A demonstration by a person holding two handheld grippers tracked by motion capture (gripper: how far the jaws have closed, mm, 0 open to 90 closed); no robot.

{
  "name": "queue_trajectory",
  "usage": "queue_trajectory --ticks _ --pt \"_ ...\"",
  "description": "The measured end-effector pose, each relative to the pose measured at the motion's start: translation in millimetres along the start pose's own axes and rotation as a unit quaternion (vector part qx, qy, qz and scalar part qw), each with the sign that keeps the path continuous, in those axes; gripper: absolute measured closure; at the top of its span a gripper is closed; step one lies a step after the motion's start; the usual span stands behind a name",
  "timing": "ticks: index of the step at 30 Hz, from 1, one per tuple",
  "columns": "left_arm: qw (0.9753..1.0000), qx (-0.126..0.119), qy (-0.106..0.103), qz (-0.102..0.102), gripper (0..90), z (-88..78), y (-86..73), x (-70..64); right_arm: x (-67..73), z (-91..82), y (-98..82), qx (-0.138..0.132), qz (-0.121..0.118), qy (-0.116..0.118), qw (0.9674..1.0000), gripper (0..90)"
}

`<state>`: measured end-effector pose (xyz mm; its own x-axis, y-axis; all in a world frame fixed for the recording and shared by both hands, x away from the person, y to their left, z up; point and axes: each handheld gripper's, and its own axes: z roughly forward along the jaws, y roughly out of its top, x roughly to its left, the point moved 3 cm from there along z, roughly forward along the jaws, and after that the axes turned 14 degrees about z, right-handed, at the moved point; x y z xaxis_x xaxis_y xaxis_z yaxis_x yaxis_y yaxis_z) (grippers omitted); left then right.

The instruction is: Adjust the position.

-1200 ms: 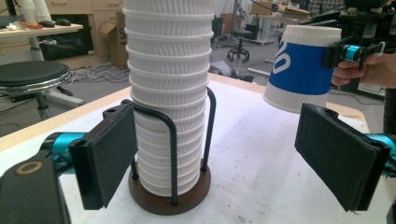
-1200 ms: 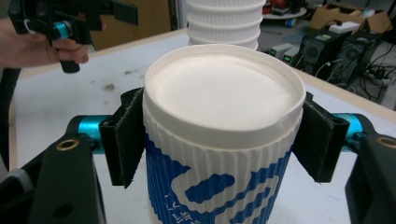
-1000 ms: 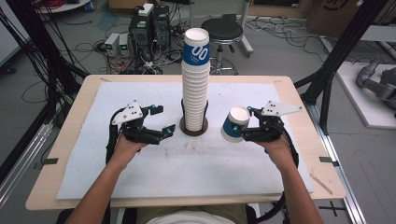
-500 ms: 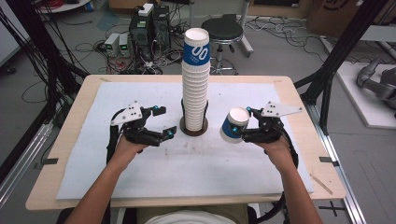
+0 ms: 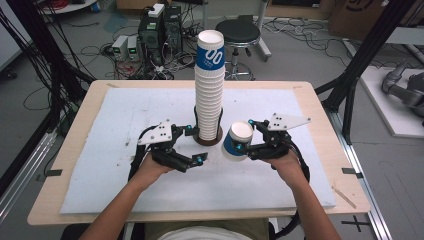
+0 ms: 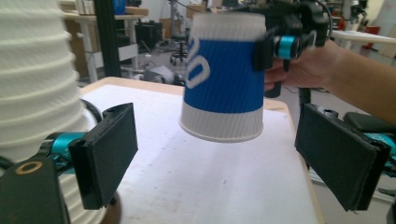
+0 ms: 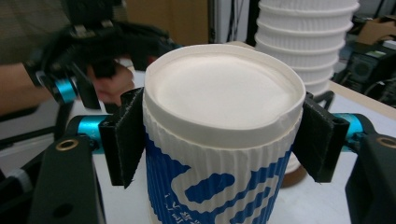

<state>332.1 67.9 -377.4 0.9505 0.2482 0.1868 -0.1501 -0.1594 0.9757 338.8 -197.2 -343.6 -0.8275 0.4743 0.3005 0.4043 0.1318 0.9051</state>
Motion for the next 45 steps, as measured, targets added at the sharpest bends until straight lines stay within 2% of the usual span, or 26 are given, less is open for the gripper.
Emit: queue_trajectory --ticks 5,9,14,21,29,32,38,45 --pt "0.9999 0.005 -0.016 0.000 13.0 10.1 -4.7 -7.1 7.2 6.7 -0.1 -0.007 0.011 0.030 0.9995 27.3" --pt "0.9996 0.005 -0.028 0.003 13.0 14.2 -5.4 -11.2 14.4 12.6 -0.4 -0.010 0.010 0.051 0.9986 27.3" --pt "0.9992 0.007 -0.040 0.006 13.0 19.5 -6.0 -16.7 23.5 19.5 -0.7 -0.014 0.019 0.082 0.9963 27.3" --pt "0.9988 0.005 -0.049 -0.004 12.7 25.1 -8.3 -20.7 26.5 22.1 -0.3 -0.020 0.030 0.101 0.9942 27.3" --pt "0.9989 -0.007 -0.044 -0.018 12.7 24.8 -7.7 -20.0 26.0 22.2 -0.4 -0.022 0.033 0.104 0.9938 27.3" --pt "0.9990 -0.010 -0.043 -0.009 18.2 22.6 -7.2 -19.0 26.0 22.9 -1.0 -0.017 0.028 0.100 0.9945 27.5" --pt "0.9991 0.000 -0.043 -0.001 23.1 20.7 -7.6 -18.0 25.8 24.3 -1.7 -0.013 0.025 0.096 0.9950 28.0" --pt "0.9989 0.010 -0.046 0.004 24.8 18.1 -6.0 -16.0 25.2 25.4 -1.8 -0.012 0.030 0.098 0.9946 28.0"
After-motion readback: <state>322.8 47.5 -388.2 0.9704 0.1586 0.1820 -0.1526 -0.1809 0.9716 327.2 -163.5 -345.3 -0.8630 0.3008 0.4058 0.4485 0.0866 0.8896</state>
